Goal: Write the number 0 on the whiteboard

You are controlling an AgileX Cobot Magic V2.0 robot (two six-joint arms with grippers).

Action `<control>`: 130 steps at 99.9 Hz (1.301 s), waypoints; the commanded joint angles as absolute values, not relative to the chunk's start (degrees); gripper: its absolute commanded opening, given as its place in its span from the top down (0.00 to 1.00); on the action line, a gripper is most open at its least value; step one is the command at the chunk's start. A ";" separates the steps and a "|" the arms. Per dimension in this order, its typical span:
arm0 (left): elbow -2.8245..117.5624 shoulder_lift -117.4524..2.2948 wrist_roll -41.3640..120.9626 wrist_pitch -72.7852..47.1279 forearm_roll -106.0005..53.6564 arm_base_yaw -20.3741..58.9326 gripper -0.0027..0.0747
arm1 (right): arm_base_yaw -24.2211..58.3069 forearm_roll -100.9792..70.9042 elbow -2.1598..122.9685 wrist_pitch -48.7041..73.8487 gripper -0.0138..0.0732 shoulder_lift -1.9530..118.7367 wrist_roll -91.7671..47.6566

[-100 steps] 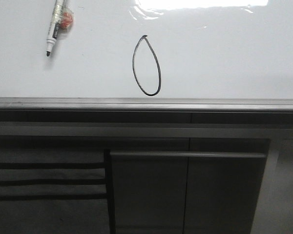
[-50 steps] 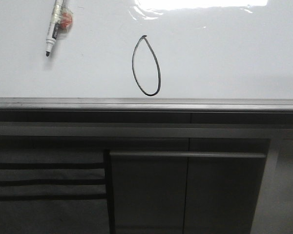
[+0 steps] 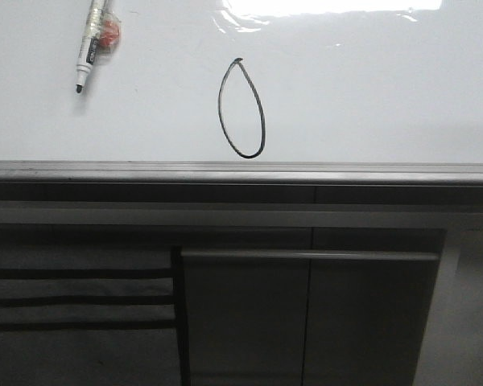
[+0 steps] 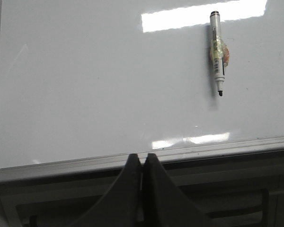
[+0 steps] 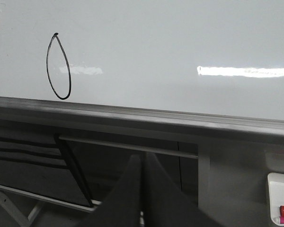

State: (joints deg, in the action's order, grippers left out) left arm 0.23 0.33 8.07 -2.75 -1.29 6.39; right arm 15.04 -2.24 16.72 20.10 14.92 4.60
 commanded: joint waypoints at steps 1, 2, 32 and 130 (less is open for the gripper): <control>-1.20 1.77 7.40 0.94 -0.69 6.78 0.99 | 14.66 -2.26 18.12 15.55 0.93 15.50 4.55; -1.20 1.77 7.40 0.94 -0.69 6.78 0.99 | 14.66 -2.26 18.12 15.55 0.93 15.50 4.55; -1.20 1.77 7.40 0.94 -0.69 6.78 0.99 | 14.66 -2.26 18.12 15.55 0.93 15.50 4.55; -1.20 1.77 7.40 0.94 -0.69 6.78 0.99 | 2.31 1.00 -1.21 1.02 0.93 -1.64 3.11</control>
